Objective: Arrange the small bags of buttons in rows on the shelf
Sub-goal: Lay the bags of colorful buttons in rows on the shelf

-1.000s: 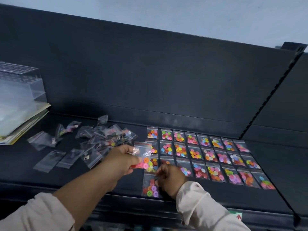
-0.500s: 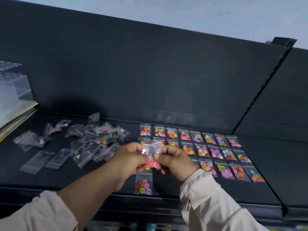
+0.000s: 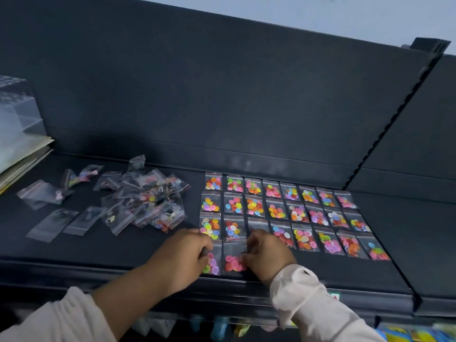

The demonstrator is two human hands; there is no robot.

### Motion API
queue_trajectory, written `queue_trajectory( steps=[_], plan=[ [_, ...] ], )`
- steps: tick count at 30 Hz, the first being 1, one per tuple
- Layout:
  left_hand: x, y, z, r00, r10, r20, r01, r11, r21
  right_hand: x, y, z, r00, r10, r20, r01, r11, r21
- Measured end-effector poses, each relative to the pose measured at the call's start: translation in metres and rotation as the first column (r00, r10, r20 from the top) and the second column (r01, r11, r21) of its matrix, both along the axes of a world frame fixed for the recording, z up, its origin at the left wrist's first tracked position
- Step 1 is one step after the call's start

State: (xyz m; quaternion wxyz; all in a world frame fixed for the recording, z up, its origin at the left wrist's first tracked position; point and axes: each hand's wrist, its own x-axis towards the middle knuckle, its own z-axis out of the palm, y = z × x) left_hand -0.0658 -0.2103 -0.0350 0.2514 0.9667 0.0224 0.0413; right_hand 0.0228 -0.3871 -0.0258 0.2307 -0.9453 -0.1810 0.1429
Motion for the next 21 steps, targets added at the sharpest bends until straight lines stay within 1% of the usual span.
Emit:
queue_trajectory(
  steps=[2,5,7,10,12,18,21],
  plan=[
    [0.0,0.0,-0.004,0.999,-0.031,0.022,0.03,0.999,0.029,-0.002,-0.004,0.002,0.995,0.04,0.087,-0.036,0.998,-0.046],
    [-0.001,-0.002,-0.007,0.997,-0.072,0.041,0.069,0.995,0.069,-0.005,-0.006,0.002,0.963,0.155,0.222,-0.161,0.987,0.01],
    [-0.002,-0.004,-0.008,0.996,-0.085,0.039,0.082,0.994,0.078,-0.006,-0.006,-0.001,0.935,0.272,0.227,-0.283,0.959,0.014],
    [-0.004,-0.004,-0.009,0.995,-0.083,0.047,0.08,0.995,0.066,-0.006,-0.005,-0.004,0.895,0.41,0.178,-0.404,0.912,-0.07],
    [-0.004,-0.003,-0.009,0.996,-0.079,0.05,0.075,0.995,0.068,-0.006,-0.006,-0.004,0.892,0.426,0.151,-0.417,0.905,-0.091],
    [-0.005,-0.002,-0.01,0.996,-0.075,0.044,0.072,0.995,0.074,-0.006,-0.008,0.0,0.893,0.425,0.145,-0.414,0.905,-0.101],
    [-0.004,0.0,-0.006,0.996,-0.066,0.061,0.062,0.995,0.073,-0.003,-0.002,0.006,0.904,0.393,0.166,-0.386,0.919,-0.078]
  ],
)
